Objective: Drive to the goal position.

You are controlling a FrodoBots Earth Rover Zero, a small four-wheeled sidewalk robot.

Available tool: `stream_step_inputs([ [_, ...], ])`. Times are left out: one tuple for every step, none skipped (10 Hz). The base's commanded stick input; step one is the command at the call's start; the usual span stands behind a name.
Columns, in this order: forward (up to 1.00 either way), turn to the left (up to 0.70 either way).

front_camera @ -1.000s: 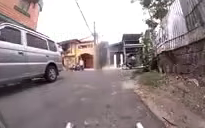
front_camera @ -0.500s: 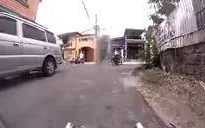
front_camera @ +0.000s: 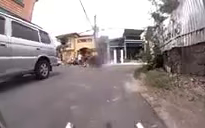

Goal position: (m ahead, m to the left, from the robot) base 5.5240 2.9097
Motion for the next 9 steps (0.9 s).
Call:
stream_step_inputs([
  [0.39,0.0],
  [0.05,0.0],
  [0.05,0.0],
  [0.05,0.0],
  [0.05,0.0],
  [0.05,0.0],
  [0.05,0.0],
  [0.05,0.0],
  [0.05,0.0],
])
